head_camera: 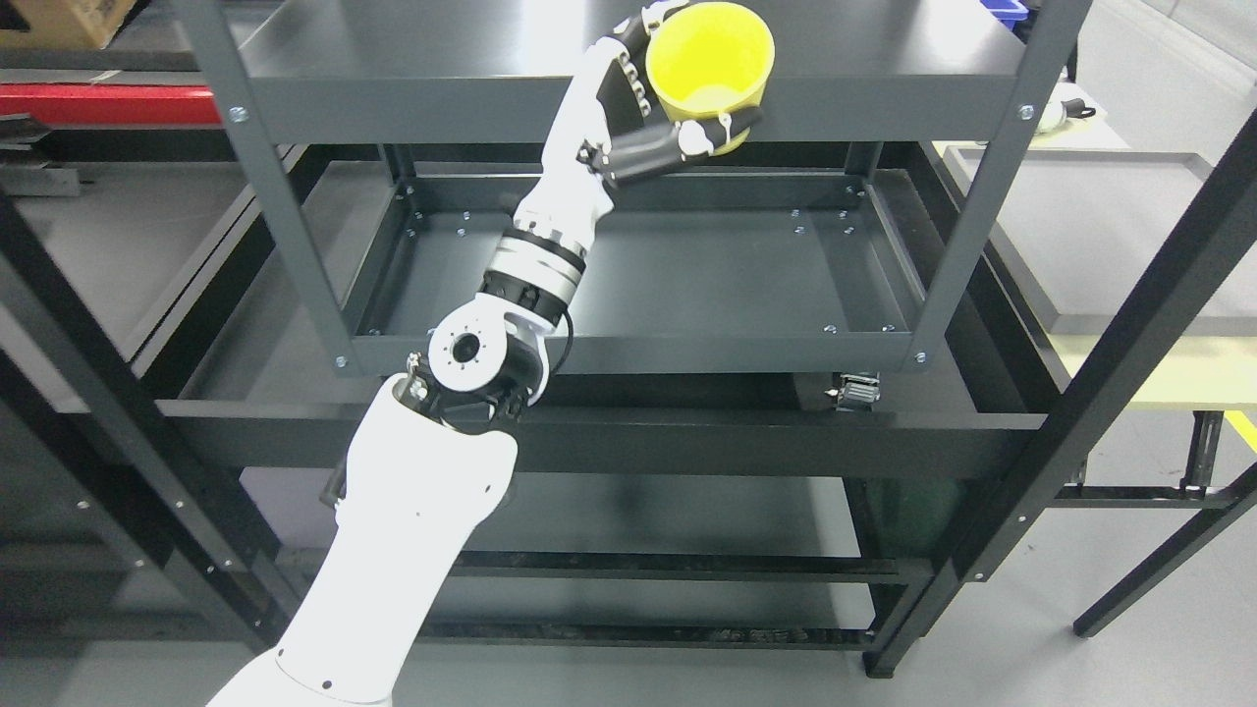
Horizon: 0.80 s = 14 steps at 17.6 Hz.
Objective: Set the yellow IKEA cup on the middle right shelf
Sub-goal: 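Raise the left hand with the cup up onto the upper shelf, then lower the cup onto the upper shelf and open the left hand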
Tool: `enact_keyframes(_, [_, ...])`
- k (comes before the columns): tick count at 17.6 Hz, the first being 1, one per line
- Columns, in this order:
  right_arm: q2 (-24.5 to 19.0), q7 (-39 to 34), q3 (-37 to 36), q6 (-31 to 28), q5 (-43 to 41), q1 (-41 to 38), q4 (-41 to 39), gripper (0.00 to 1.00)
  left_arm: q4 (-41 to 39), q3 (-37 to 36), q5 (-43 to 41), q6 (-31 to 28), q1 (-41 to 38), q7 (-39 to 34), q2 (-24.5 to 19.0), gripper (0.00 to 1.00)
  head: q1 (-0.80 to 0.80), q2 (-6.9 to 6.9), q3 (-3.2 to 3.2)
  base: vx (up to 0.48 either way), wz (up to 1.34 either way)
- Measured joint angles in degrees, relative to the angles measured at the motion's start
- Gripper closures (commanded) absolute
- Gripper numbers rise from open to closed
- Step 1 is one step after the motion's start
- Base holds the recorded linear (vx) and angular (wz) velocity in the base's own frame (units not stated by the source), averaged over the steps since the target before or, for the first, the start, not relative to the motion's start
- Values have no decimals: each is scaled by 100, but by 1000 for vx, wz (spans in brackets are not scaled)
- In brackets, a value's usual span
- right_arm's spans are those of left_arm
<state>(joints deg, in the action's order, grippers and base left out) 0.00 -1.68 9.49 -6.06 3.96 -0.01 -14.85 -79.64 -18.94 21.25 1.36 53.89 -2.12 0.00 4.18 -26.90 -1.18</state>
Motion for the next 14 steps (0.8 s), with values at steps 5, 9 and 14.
enact_keyframes(5, [0, -25, 0, 0, 0, 0, 0, 1, -6, 177, 53, -161, 298, -56, 0, 99, 0, 0, 0, 119, -7])
enact_keyframes(9, [0, -34, 0, 8, 0, 1, 0, 1, -65, 180, 171, -210, 421, -106, 0, 100, 0, 0, 0, 104, 86])
enact_keyframes(14, [0, -35, 0, 22, 0, 1, 0, 1, -41, 333, 232, -553, 632, -467, 0, 100, 0, 0, 0, 83, 43])
